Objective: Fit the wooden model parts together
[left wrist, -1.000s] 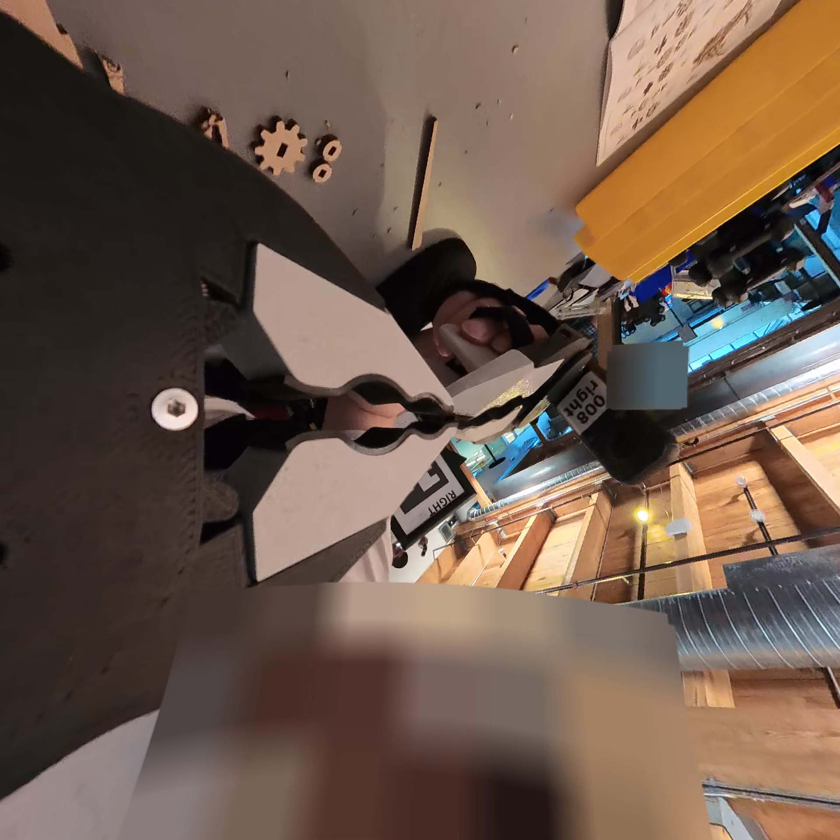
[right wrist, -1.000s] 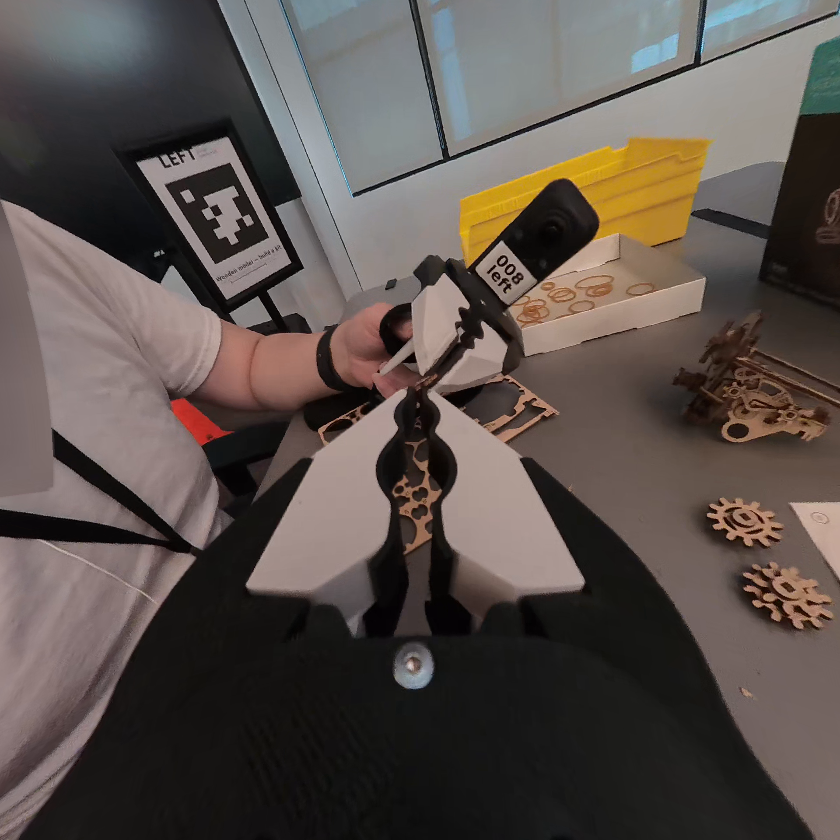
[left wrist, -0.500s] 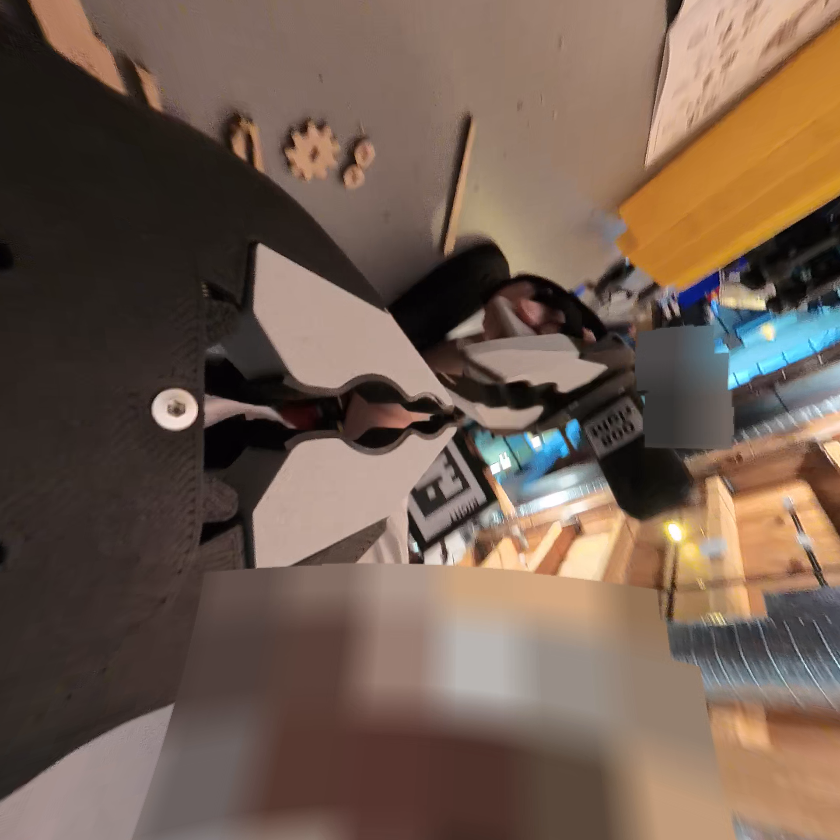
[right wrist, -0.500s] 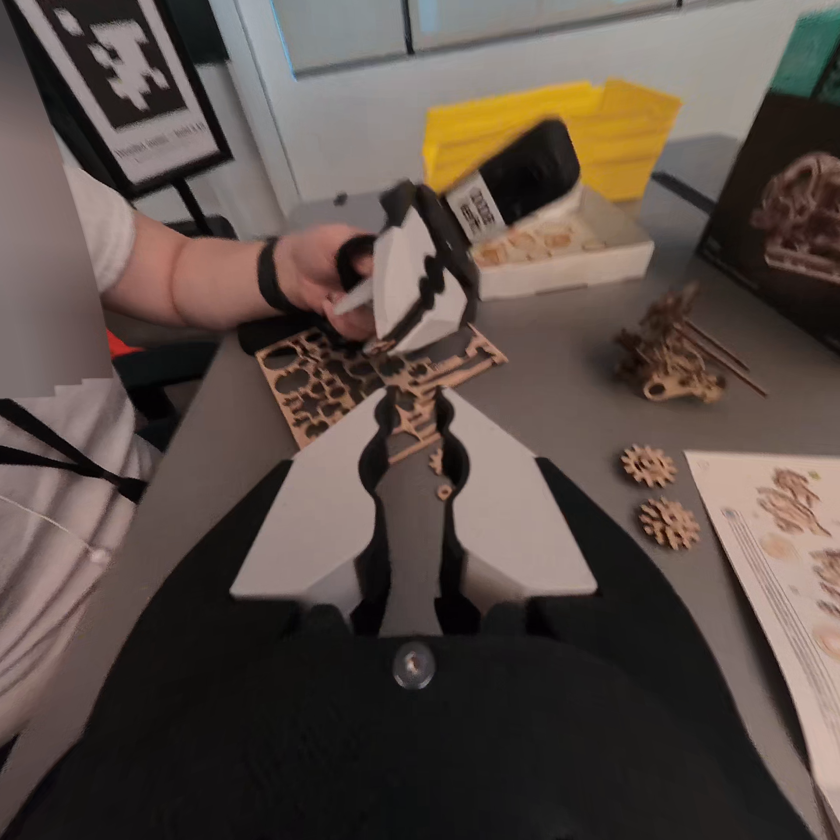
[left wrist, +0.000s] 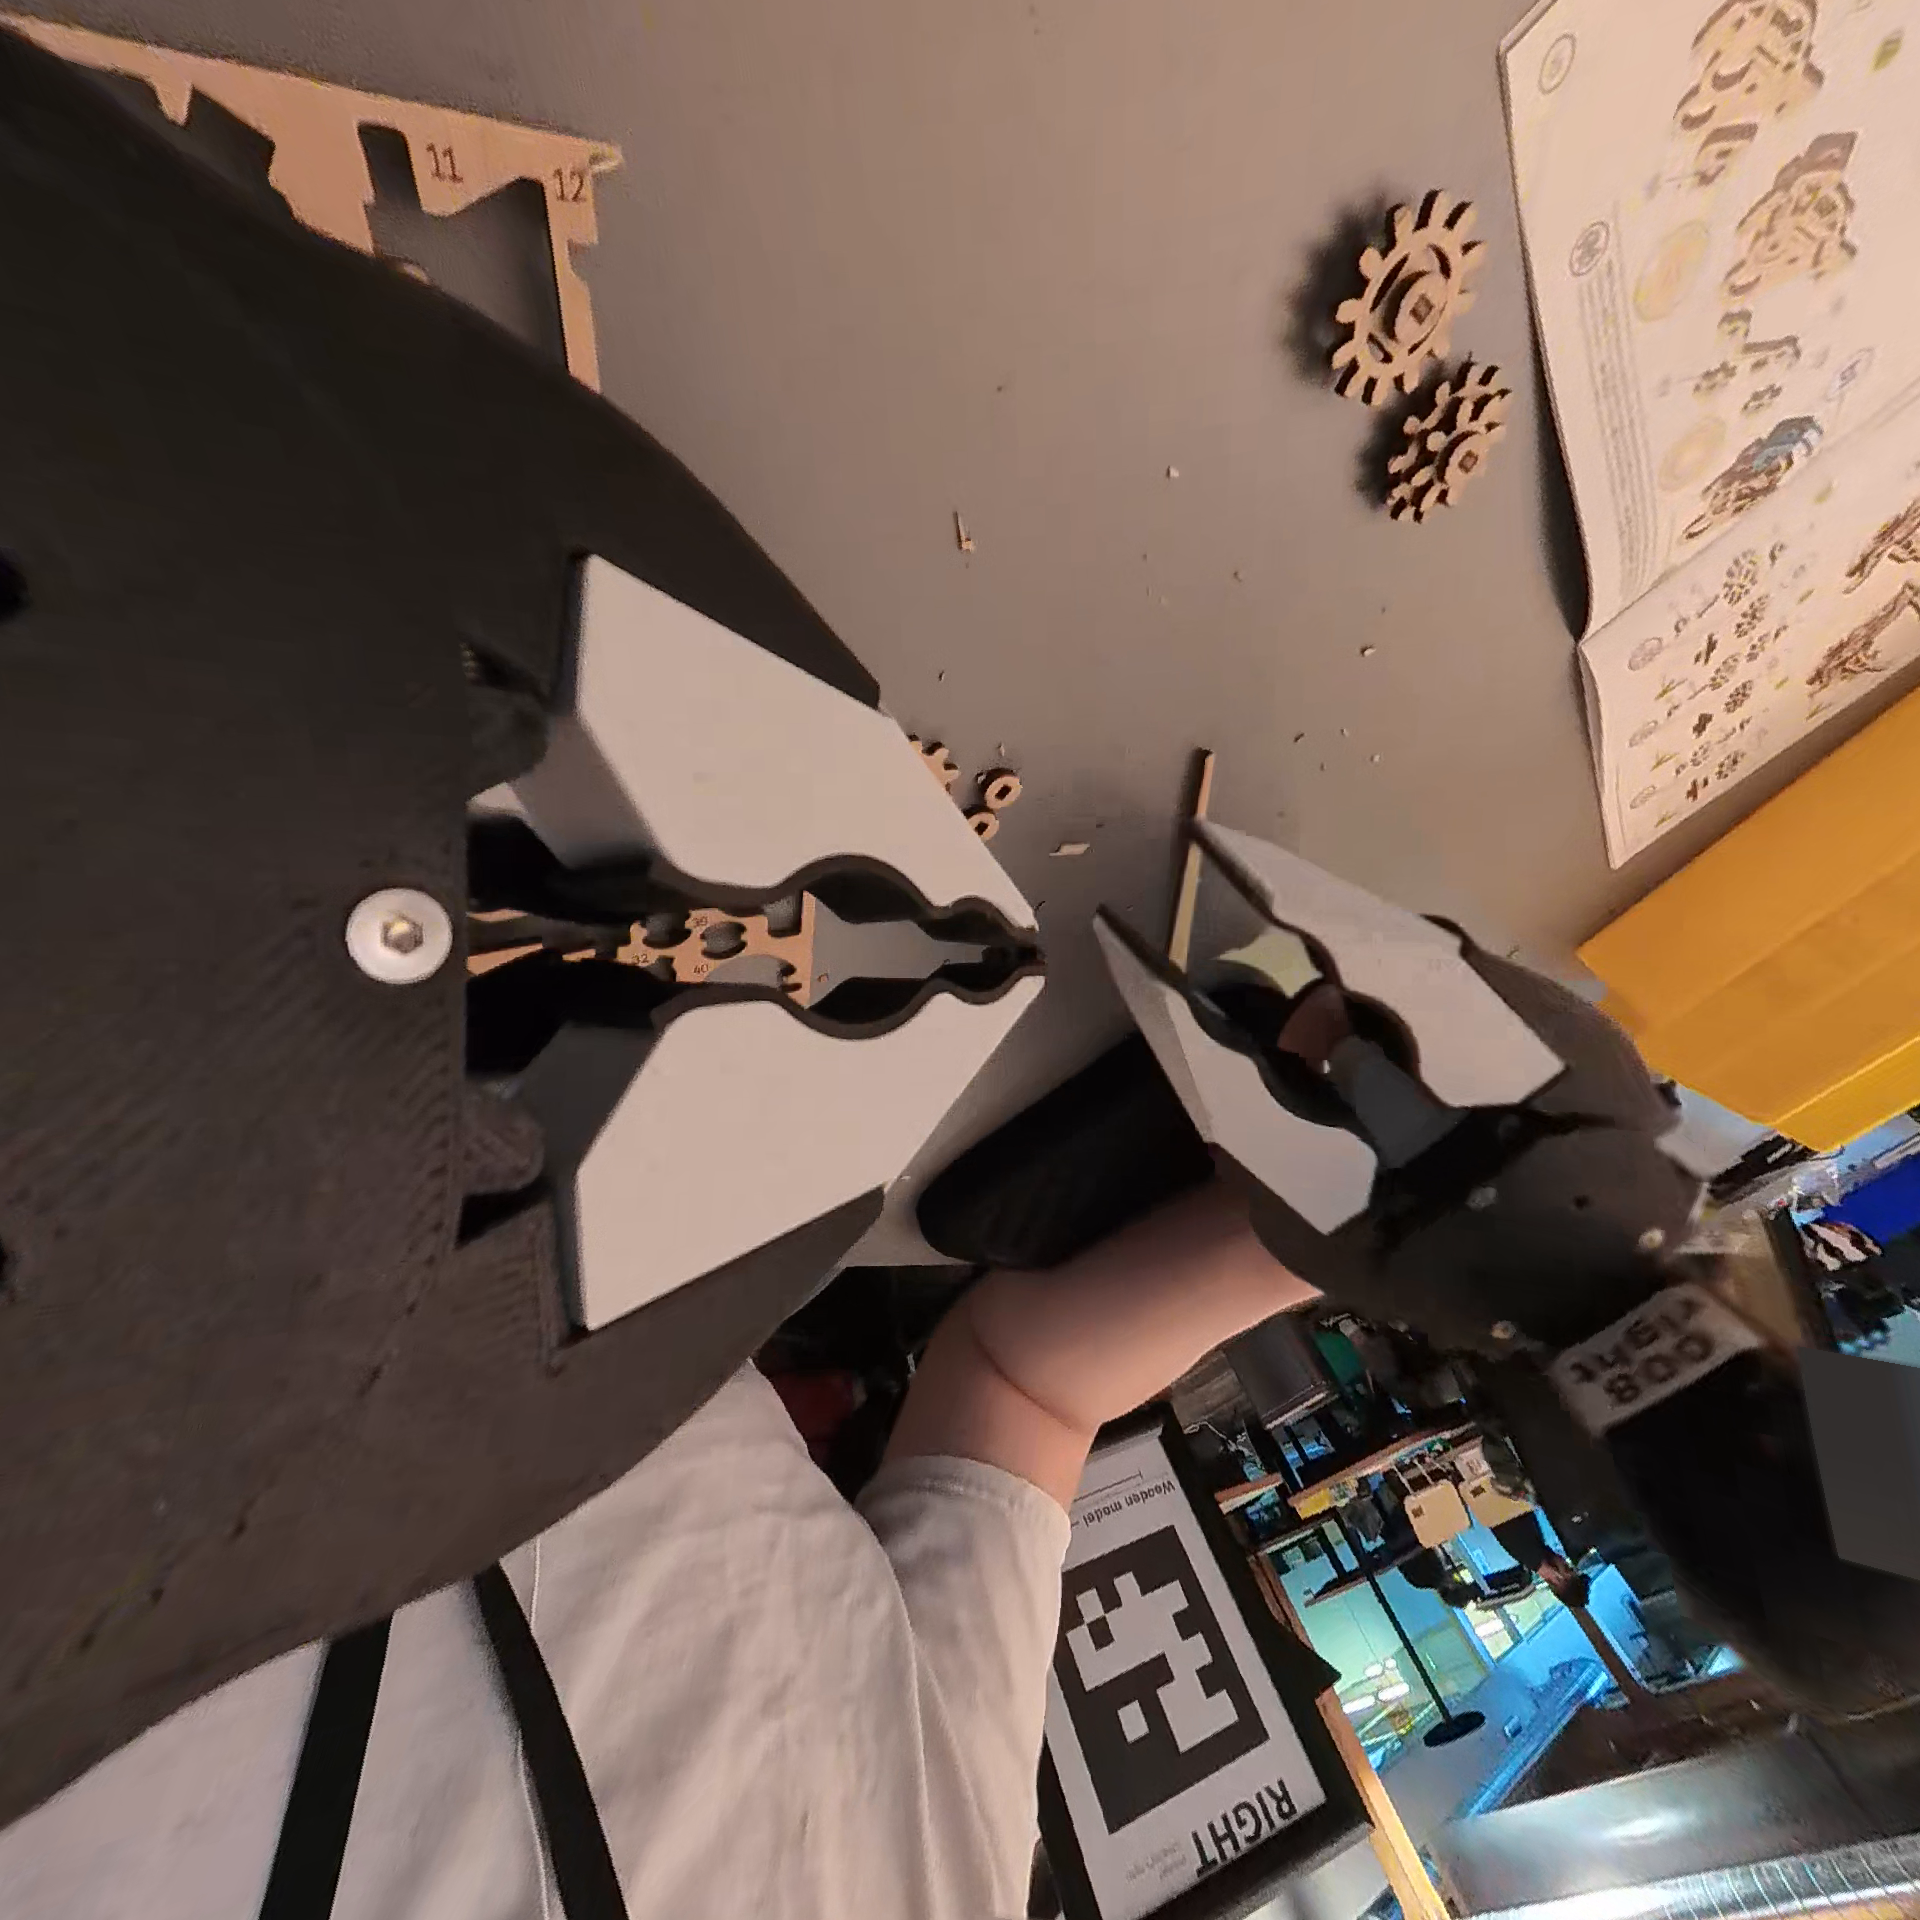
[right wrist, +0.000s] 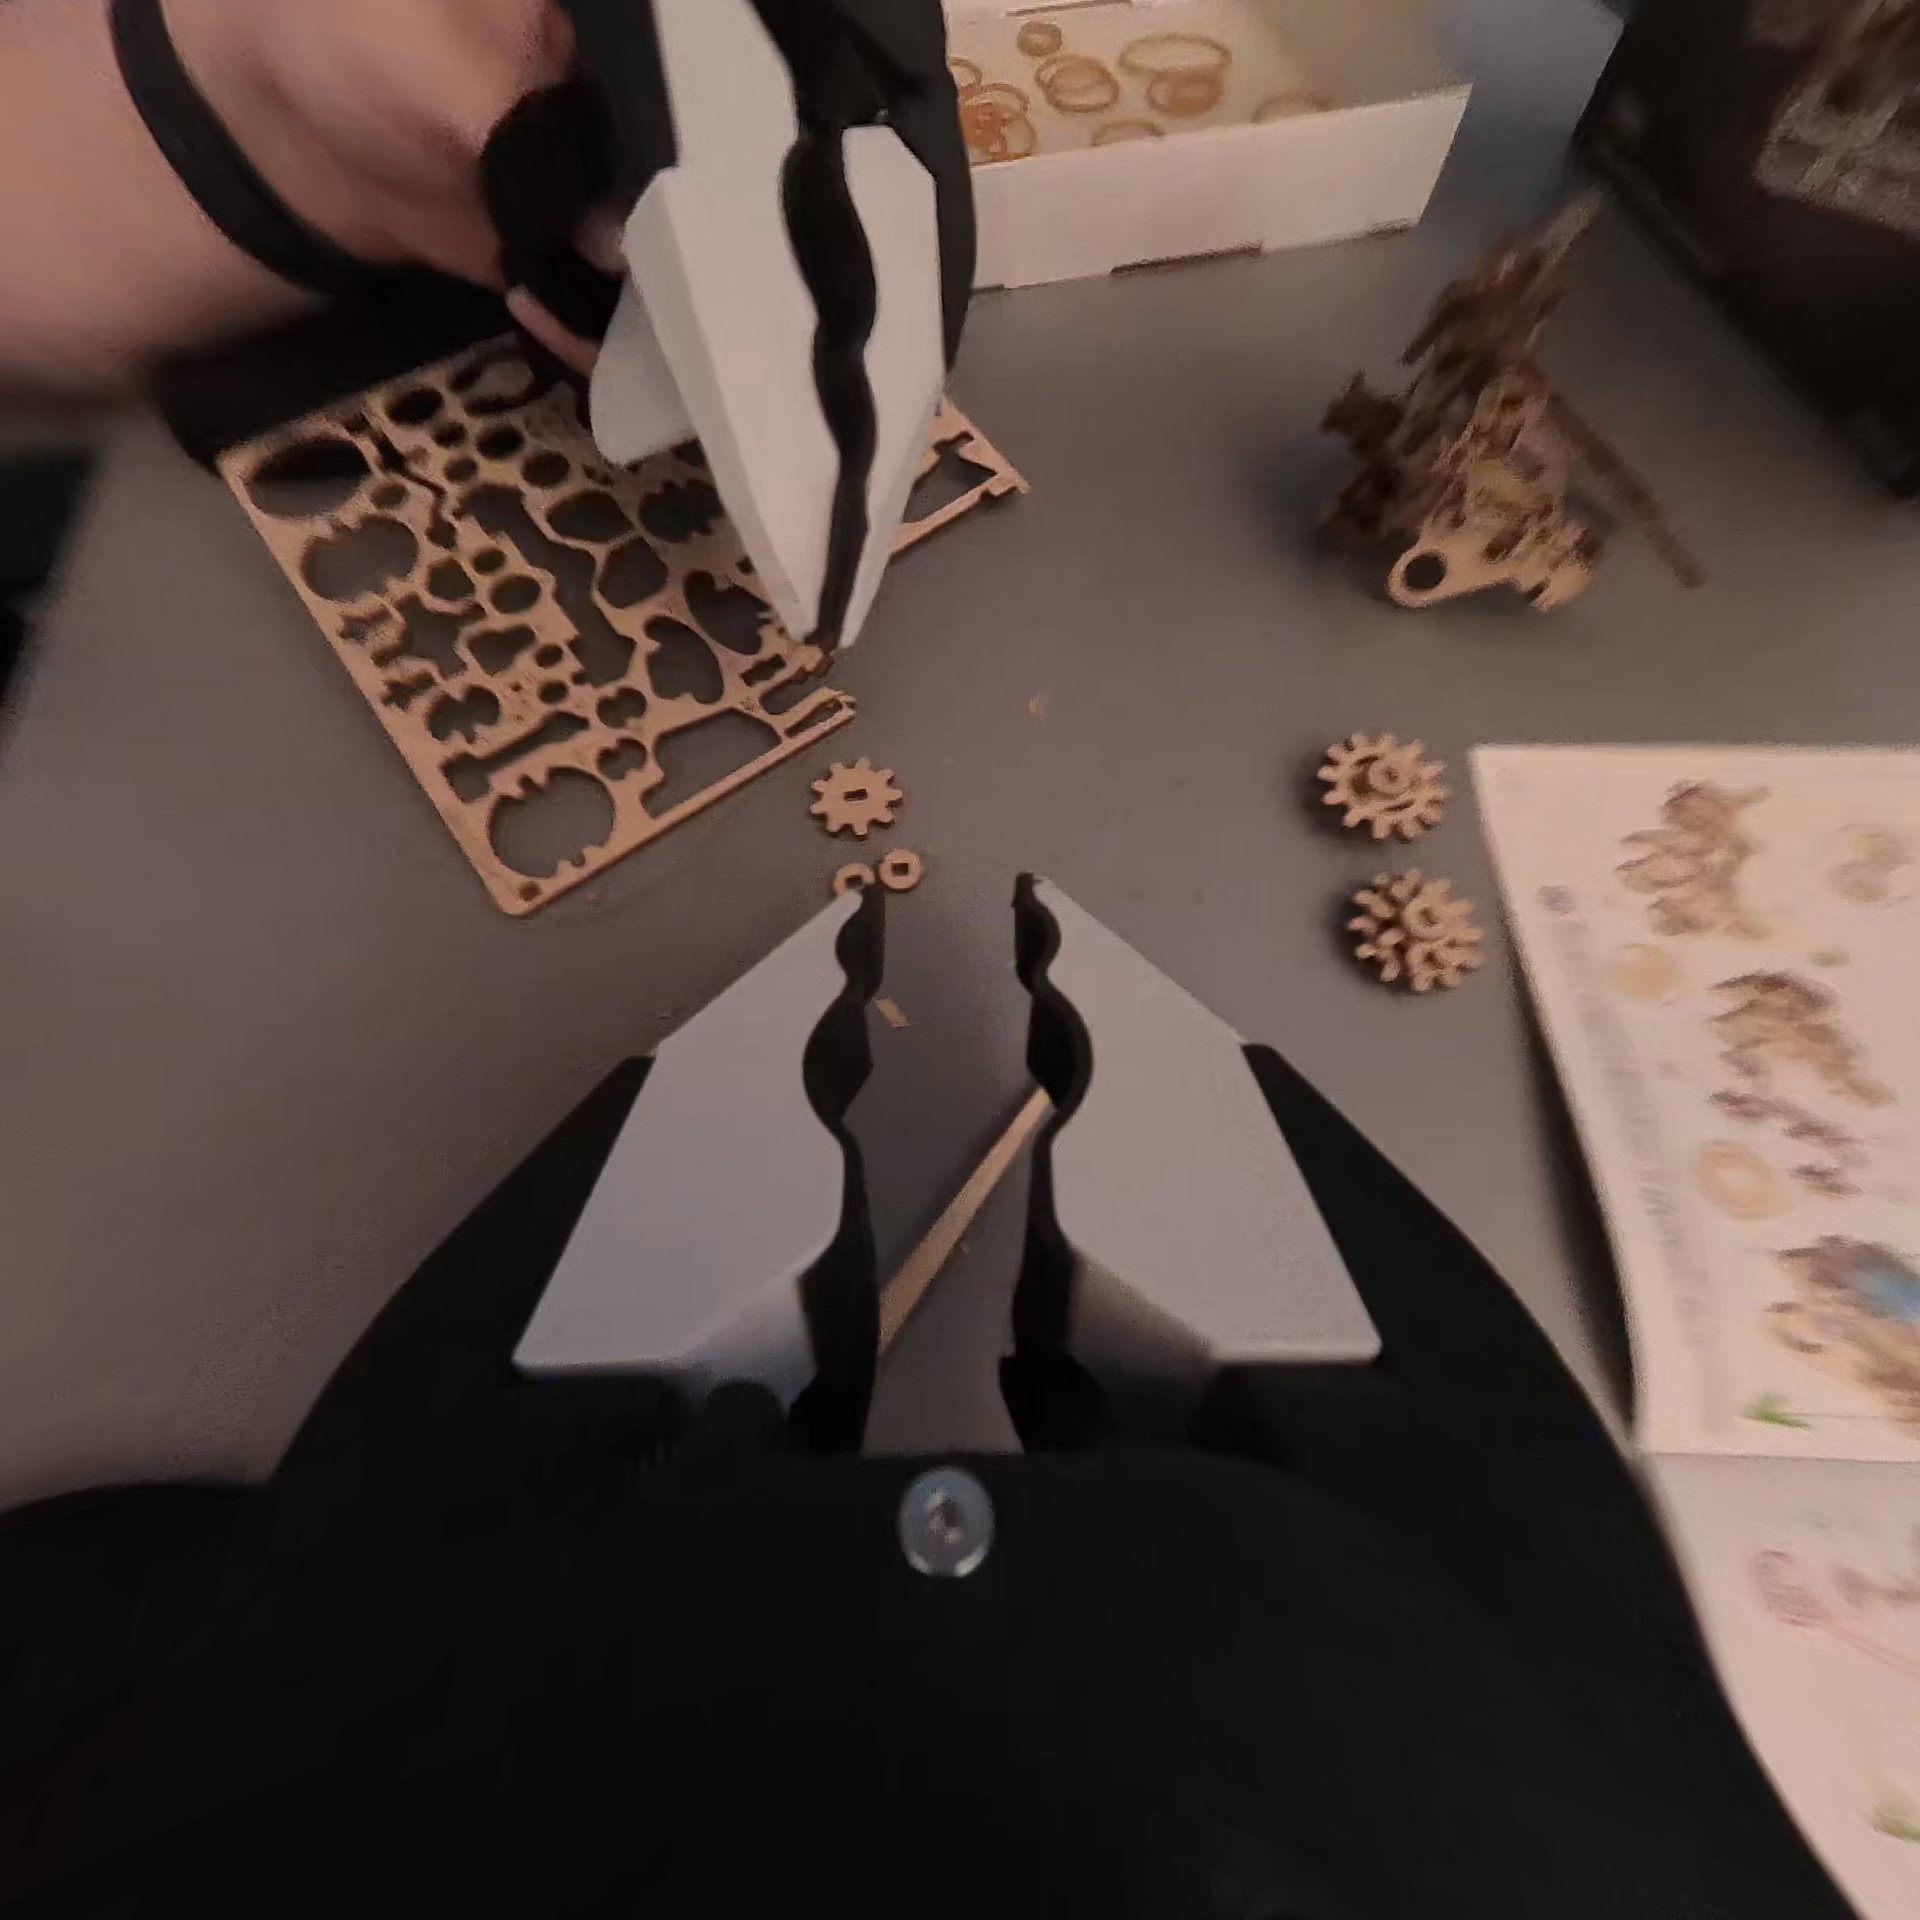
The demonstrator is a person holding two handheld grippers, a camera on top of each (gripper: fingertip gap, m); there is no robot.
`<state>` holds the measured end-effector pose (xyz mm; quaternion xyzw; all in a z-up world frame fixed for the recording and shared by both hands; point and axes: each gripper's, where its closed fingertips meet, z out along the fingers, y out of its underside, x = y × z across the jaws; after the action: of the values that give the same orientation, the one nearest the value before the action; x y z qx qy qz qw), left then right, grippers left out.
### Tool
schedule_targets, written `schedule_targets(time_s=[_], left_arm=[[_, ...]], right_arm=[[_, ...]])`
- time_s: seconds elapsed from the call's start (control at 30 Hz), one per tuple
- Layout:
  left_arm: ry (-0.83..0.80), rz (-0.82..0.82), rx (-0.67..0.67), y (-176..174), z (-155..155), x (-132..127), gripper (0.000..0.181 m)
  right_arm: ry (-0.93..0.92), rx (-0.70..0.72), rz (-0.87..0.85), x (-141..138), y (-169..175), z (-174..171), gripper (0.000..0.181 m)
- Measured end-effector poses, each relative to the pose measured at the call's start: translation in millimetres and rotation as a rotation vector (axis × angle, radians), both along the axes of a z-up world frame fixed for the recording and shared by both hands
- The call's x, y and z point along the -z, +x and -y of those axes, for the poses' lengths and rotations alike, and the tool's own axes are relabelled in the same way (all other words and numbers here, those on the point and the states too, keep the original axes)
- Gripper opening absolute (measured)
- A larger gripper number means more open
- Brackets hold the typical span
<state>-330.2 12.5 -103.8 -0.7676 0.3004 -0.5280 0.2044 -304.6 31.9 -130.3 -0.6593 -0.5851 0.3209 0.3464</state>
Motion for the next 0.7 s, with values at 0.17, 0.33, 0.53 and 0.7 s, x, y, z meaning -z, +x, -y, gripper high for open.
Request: schedule_targets(time_s=[0.17, 0.33, 0.53, 0.7], left_arm=[[-0.025, -0.001, 0.037, 4.3, 5.0, 2.8, 0.001], [-0.048, 0.035, 0.08, 11.3, 14.6, -0.8, 0.001], [-0.043, 0.031, 0.105, 13.6, 19.5, 0.1, 0.001], [-0.041, 0.046, 0.128, 15.1, 23.5, -2.1, 0.001]], right_arm=[[0.155, -0.111, -0.168, -36.3, -20.7, 23.0, 0.014], [0.281, -0.185, -0.106, -28.9, -24.4, 36.5, 0.013], [0.245, -0.205, -0.098, -26.3, -22.7, 40.3, 0.004], [0.225, -0.223, -0.108, -28.4, -21.7, 44.4, 0.004]])
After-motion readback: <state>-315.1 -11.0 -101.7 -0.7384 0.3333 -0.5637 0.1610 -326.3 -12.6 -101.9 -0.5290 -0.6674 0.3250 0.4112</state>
